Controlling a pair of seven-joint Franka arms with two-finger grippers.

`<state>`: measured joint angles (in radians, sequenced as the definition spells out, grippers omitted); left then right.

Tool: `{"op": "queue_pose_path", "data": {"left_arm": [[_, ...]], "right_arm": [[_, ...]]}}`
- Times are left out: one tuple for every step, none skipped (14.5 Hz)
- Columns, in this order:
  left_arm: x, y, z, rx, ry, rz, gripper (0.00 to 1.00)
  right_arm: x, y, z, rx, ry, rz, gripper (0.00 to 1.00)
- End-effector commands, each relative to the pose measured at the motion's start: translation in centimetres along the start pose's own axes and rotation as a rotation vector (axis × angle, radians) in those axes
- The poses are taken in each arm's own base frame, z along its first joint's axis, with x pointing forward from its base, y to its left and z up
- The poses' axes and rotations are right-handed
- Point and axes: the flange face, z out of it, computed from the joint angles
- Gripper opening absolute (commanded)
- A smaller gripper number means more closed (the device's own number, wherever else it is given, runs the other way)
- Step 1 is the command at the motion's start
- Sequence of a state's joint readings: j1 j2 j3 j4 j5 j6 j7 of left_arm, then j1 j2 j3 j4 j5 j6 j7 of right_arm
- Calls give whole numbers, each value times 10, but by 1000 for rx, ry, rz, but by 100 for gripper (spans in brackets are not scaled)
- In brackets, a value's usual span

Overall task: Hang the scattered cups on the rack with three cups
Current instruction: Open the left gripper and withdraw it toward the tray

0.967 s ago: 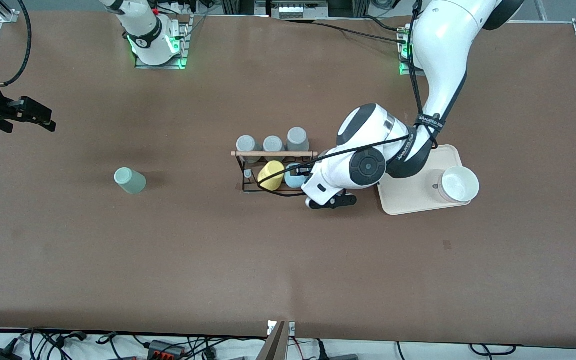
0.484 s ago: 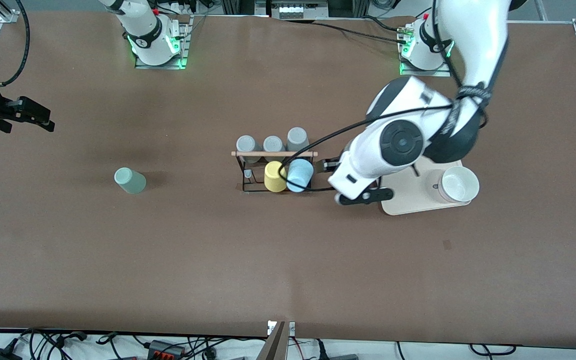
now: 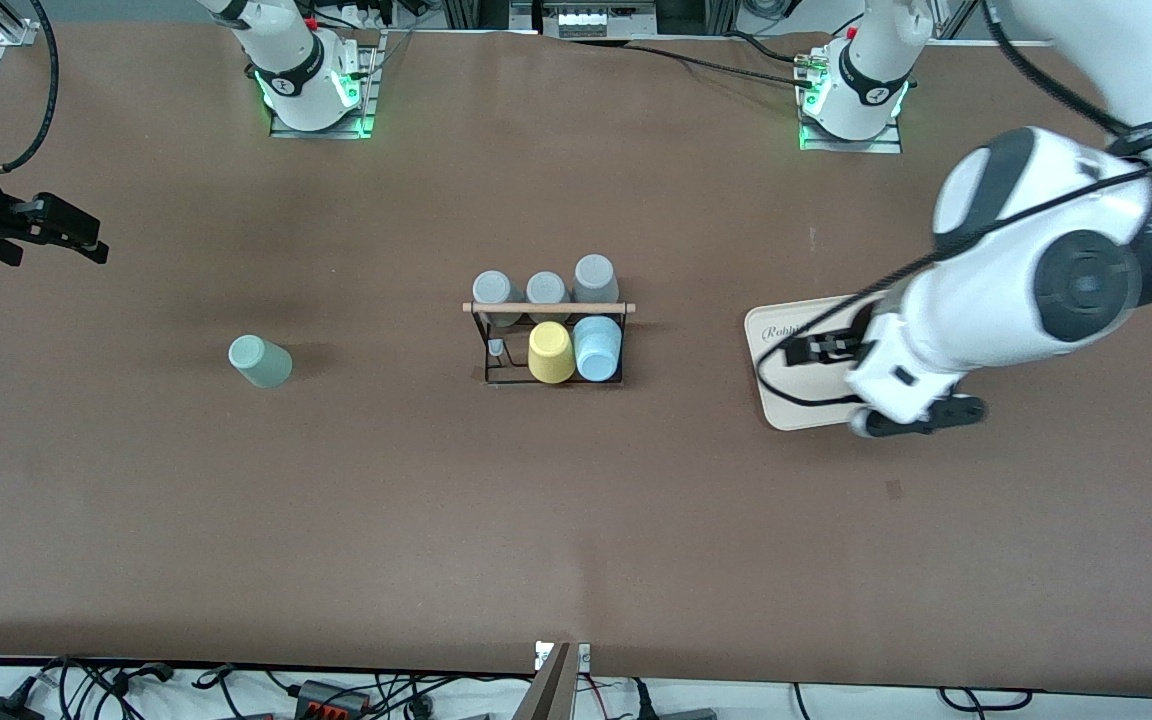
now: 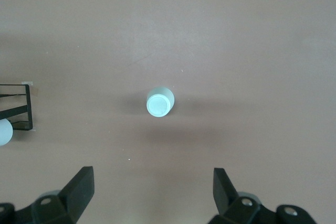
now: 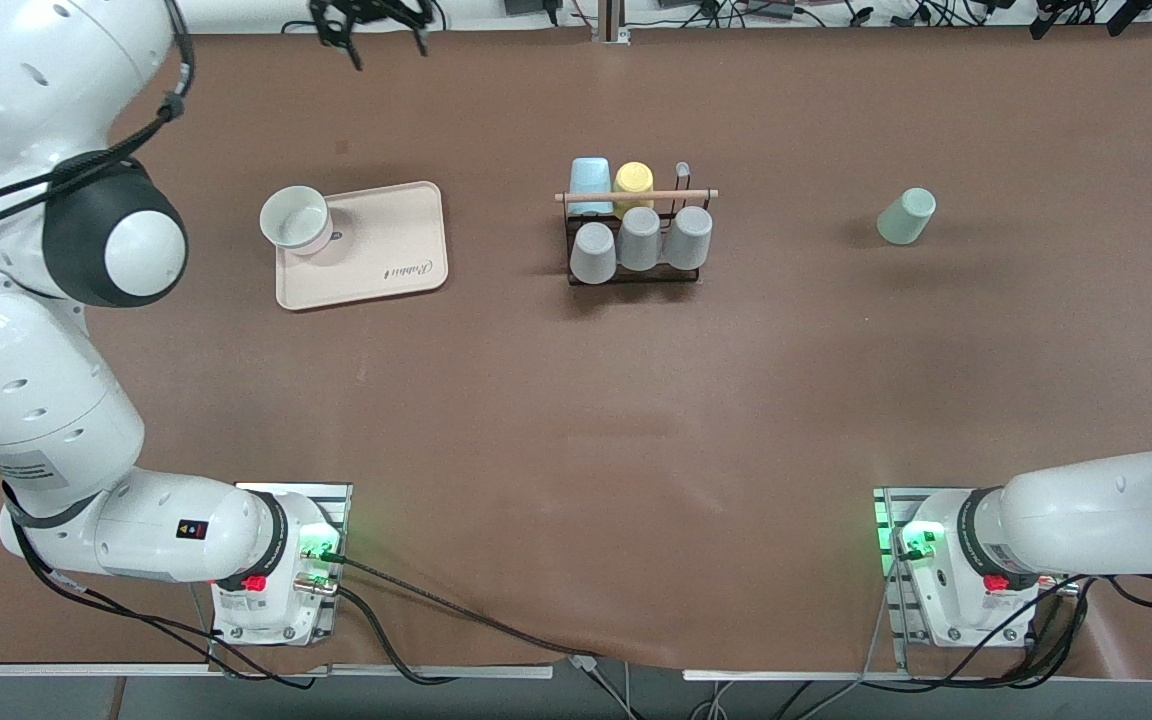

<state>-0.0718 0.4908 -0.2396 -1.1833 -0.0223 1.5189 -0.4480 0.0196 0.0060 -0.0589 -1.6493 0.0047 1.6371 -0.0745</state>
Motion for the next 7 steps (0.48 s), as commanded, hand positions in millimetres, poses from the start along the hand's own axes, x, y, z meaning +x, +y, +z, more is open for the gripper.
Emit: {"op": "queue_pose_path", "data": {"left_arm": [[-26, -21, -35, 118, 82, 28, 100], [-28, -26, -35, 133, 81, 26, 100], [-33, -31, -33, 140, 77, 22, 100], [-39, -35, -25, 150, 69, 20, 100], [-43, -41, -23, 148, 89, 16, 100], [-51, -45, -20, 152, 103, 26, 100], [-54, -54, -13, 151, 120, 40, 100]], "right_arm": [[-2, 1, -3, 12, 4, 13, 100], [0, 0, 2, 12, -4, 12, 100], [1, 1, 5, 12, -9, 13, 100], [3, 1, 8, 12, -15, 13, 100], [5, 1, 14, 10, -27, 9, 100], [9, 3, 23, 12, -42, 4, 100], [16, 2, 38, 13, -65, 2, 100]]}}
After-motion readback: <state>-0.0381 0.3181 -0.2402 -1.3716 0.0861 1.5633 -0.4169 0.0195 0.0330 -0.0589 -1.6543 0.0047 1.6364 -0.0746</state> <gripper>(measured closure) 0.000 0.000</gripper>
